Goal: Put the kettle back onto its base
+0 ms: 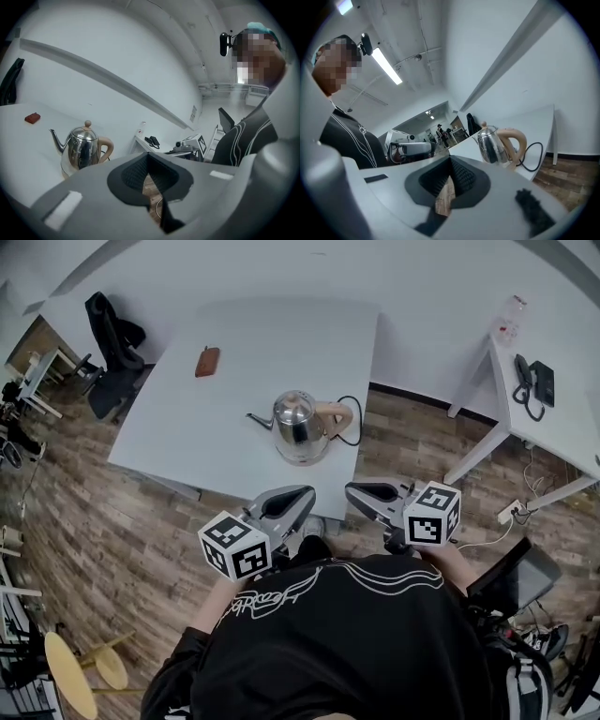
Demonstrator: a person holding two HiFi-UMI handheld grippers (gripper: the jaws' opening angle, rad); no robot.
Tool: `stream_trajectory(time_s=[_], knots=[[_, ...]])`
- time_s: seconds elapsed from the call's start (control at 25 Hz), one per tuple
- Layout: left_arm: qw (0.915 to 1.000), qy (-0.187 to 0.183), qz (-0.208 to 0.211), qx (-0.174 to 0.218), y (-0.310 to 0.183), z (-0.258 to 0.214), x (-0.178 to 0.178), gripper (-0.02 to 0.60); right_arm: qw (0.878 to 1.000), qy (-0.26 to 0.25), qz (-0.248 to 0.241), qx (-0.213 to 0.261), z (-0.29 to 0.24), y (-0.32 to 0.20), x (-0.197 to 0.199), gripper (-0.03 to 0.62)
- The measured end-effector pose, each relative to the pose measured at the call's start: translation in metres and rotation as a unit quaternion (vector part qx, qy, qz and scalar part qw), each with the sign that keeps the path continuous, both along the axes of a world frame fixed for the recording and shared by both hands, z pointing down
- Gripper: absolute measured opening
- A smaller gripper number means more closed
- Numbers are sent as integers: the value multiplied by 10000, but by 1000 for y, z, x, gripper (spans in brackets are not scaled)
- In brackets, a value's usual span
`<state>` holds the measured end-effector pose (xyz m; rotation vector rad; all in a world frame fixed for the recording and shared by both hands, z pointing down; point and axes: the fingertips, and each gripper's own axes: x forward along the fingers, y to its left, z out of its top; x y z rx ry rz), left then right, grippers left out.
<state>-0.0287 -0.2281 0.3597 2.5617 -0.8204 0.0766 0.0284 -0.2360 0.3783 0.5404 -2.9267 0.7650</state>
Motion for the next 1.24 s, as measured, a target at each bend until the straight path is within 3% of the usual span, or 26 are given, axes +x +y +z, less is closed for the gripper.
stream_trajectory(time_s=[0.2, 0.48, 0.96, 1.12, 1.24], knots=[[9999, -49, 86, -76, 4, 3, 12, 5, 10000, 24, -37, 30, -2, 10, 3, 6], [9991, 152, 29, -400, 6, 15, 13, 5, 9999, 55, -35, -159, 13, 16, 4, 6], [9979, 153, 157, -605, 1, 25, 18, 5, 9997, 92, 53, -228, 23, 17, 9, 6], [9978, 121, 251, -602, -3, 27, 21, 5, 9987, -254, 127, -427, 19, 15, 14, 6], [9977, 104, 296, -598, -6, 30, 24, 5, 9986, -122, 295, -420, 27, 8, 19, 6]])
